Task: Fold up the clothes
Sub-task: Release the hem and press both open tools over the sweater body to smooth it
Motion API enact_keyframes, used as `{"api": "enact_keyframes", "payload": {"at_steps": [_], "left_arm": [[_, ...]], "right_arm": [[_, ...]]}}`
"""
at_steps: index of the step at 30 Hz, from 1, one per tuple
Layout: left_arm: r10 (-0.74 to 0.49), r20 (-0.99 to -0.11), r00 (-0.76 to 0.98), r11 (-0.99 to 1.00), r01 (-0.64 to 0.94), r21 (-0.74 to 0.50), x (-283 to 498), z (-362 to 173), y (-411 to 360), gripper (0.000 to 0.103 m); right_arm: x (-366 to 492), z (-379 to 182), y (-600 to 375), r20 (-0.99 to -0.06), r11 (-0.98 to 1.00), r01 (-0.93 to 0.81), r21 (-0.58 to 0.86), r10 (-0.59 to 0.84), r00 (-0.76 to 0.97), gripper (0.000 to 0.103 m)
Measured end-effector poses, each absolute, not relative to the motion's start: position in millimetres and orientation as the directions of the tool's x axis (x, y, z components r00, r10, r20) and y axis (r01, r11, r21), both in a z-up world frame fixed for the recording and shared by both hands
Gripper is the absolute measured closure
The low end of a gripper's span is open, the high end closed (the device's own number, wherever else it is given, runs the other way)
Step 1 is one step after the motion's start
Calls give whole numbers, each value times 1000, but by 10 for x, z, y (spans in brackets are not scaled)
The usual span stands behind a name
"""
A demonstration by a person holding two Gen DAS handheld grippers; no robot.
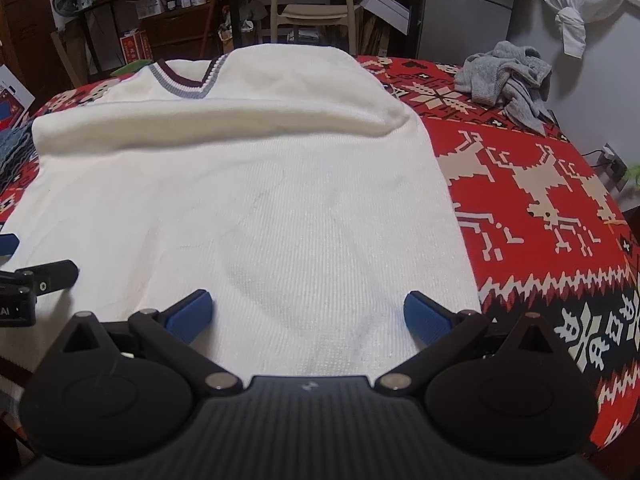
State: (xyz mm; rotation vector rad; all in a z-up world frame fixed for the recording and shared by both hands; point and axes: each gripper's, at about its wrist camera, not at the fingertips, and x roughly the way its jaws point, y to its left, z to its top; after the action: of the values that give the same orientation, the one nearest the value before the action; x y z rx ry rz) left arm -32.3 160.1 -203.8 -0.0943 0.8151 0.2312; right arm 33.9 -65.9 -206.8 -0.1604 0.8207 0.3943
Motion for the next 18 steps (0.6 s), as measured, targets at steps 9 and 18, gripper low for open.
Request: {"api": "enact_keyframes", "payload": {"at_steps": [9,18], "left_arm": [[168,-735,657,971,-241,6,-306,-2029,1608,0],[73,-728,682,973,-210,-100,-243,-1640,1941,15]], "right_arm": [[308,-2083,-677,-724,916,-401,15,286,627,1],[521,-1756,-756,-732,889,-454,68,354,583,2]]}}
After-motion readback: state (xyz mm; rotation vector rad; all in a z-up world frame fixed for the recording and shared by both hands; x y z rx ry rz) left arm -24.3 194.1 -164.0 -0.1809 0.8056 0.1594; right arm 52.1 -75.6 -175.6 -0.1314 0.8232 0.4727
